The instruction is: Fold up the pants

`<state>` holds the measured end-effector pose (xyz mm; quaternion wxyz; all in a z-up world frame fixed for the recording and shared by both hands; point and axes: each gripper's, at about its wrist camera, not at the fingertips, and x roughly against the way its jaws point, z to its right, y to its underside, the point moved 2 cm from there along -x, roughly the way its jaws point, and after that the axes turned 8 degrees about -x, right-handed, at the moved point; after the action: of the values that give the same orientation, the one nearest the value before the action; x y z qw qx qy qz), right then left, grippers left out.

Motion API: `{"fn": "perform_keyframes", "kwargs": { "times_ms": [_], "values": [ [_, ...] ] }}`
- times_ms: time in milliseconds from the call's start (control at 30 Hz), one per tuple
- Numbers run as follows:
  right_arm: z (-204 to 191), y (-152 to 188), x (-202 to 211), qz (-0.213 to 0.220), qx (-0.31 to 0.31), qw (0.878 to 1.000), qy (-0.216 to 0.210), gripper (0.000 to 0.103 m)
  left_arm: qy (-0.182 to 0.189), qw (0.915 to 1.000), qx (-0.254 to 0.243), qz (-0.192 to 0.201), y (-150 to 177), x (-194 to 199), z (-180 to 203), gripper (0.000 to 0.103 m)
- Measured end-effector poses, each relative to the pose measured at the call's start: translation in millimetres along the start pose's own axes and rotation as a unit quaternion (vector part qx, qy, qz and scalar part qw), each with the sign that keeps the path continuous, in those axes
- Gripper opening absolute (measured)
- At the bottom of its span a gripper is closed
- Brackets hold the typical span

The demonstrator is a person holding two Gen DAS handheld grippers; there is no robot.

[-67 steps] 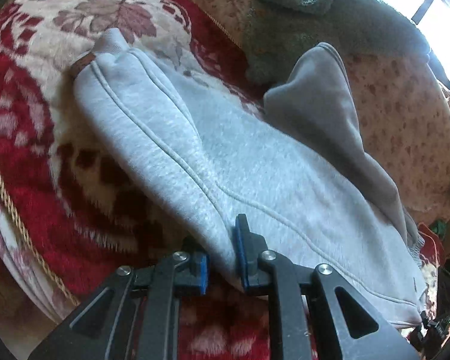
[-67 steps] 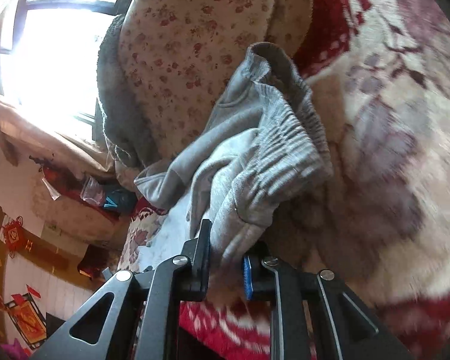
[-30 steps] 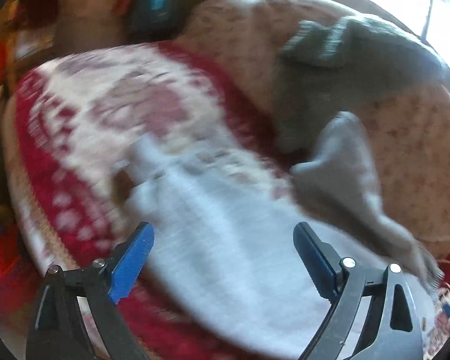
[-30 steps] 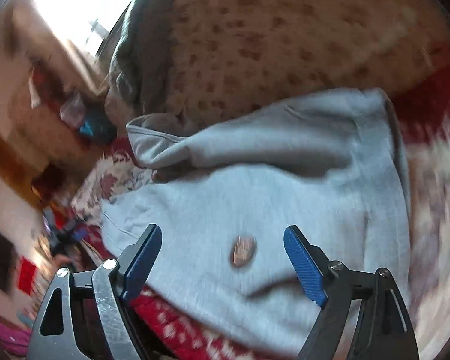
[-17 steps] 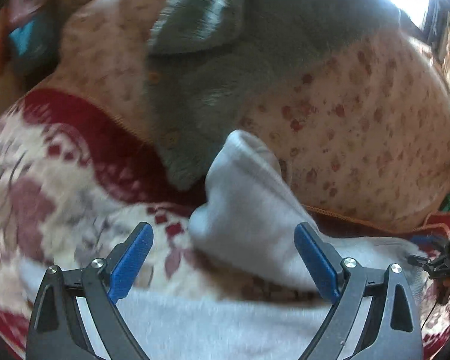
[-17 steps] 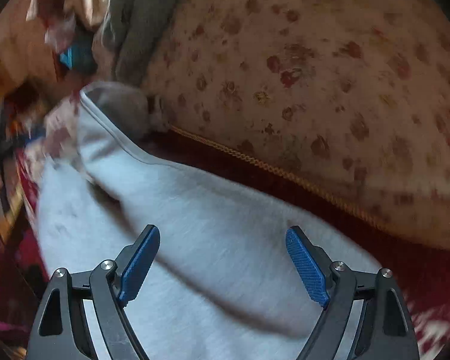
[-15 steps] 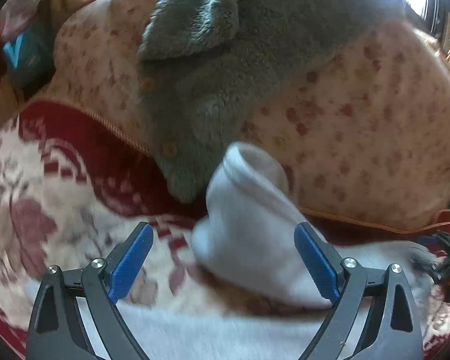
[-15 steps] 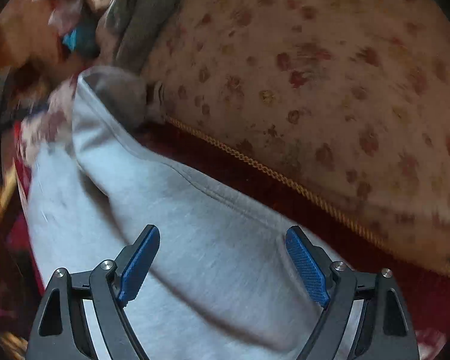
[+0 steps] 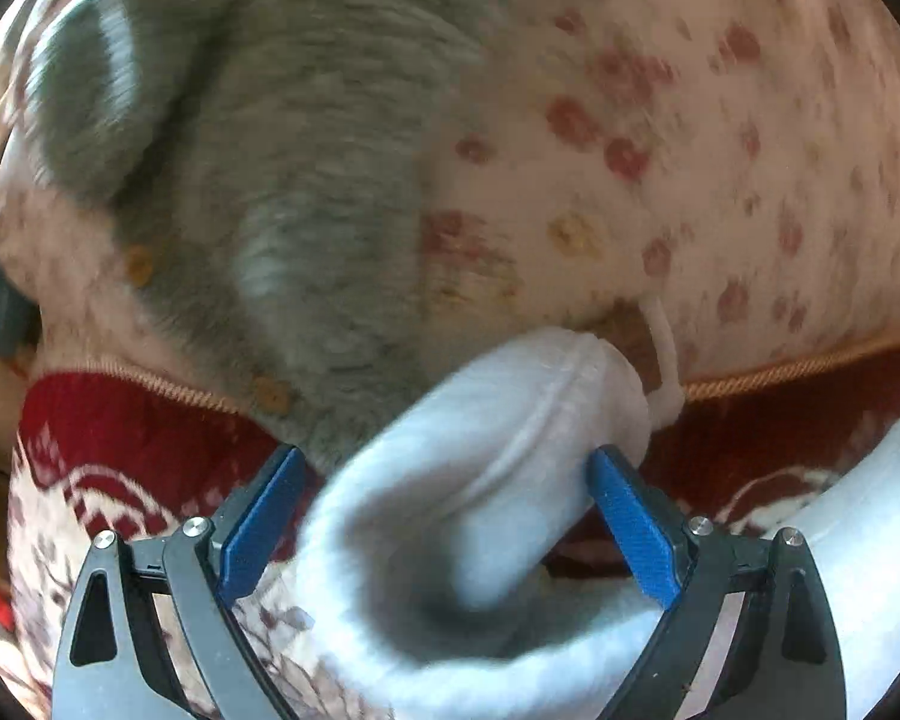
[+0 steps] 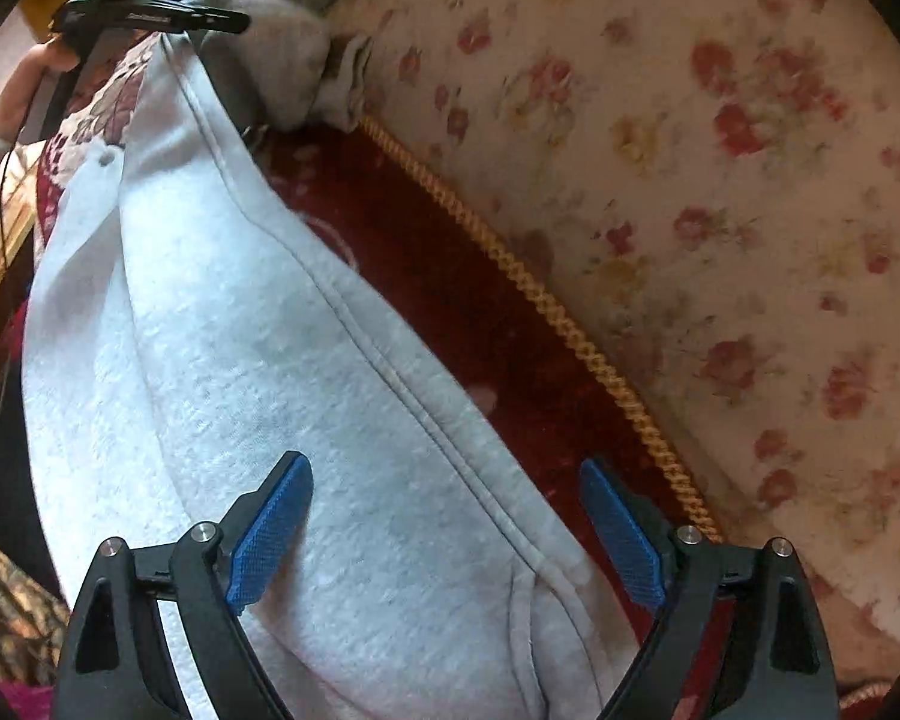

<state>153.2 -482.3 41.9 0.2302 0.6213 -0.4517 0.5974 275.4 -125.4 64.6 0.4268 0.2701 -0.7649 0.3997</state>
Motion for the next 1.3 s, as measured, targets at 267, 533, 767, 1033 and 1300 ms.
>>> {"fn": "perform_keyframes", "kwargs": {
  "times_ms": [267, 533, 767, 1033, 1300],
  "values": [
    [1, 1, -20, -0.025, -0.019, 0.999, -0.023, 0.041, 0.028, 0.9993, 0.023, 0.0, 12, -8, -4, 0.039],
    [-41, 19, 13, 0.017, 0.047, 0.995, 0.086, 0.013, 0.063, 0.9911, 0.106, 0.049, 55, 22, -32, 0.024],
    [-92, 54, 96, 0.106, 0.032, 0.989, 0.099, 0.013, 0.084, 0.965, 0.213, 0.127, 127, 85, -57, 0.024],
    [-158, 142, 123, 0.127, 0.016, 0.991, 0.041, 0.013, 0.104, 0.9225, 0.322, 0.185, 256, 128, -53, 0.024],
    [-181, 208, 71, 0.119, -0.071, 0.99, -0.029, 0.014, 0.167, 0.8479, 0.472, 0.174, 366, 82, -44, 0.024]
  ]
}}
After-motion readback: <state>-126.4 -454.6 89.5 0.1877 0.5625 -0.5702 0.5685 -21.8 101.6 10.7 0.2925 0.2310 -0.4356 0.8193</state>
